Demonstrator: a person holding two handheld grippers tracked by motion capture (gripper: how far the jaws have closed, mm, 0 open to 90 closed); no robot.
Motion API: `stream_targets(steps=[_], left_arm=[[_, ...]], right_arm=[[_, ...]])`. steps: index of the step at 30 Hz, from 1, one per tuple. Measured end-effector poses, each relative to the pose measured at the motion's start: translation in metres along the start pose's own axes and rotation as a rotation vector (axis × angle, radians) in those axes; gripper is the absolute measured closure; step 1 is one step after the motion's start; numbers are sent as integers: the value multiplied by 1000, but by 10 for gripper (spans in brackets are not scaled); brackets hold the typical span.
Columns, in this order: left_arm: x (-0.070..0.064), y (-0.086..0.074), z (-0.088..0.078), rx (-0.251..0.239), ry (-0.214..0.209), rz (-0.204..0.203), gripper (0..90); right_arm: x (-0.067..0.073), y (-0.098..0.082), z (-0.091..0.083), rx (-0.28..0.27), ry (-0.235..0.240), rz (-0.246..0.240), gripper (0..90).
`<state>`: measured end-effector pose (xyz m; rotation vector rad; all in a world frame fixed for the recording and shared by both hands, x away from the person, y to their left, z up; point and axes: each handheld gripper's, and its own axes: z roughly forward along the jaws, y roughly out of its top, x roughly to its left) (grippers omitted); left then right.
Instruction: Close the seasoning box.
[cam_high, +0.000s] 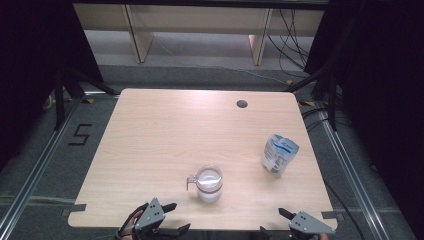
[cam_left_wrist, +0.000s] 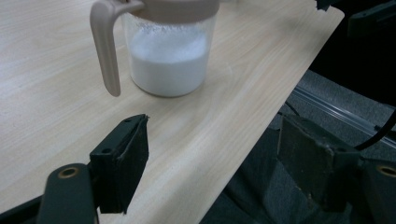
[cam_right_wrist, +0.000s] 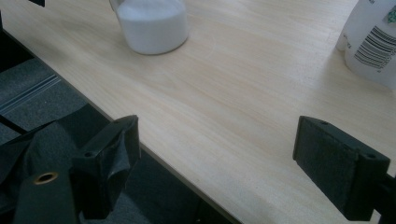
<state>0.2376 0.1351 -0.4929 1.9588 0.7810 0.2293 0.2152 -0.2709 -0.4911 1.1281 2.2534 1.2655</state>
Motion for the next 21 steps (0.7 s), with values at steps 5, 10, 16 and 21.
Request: stream_targets(steps=[5, 10, 16, 21], left_arm=[[-2, -3, 1, 9, 10, 13, 242], [1, -3, 1, 0, 18, 1, 242], [2, -4, 0, -4, 28, 2, 240], [5, -4, -1, 11, 43, -15, 240]], right_arm=[[0, 0, 0, 12, -18, -20, 158], [3, -1, 1, 17, -21, 3, 158], [1, -1, 2, 18, -23, -8, 158], [0, 0, 2, 18, -15, -12, 158]])
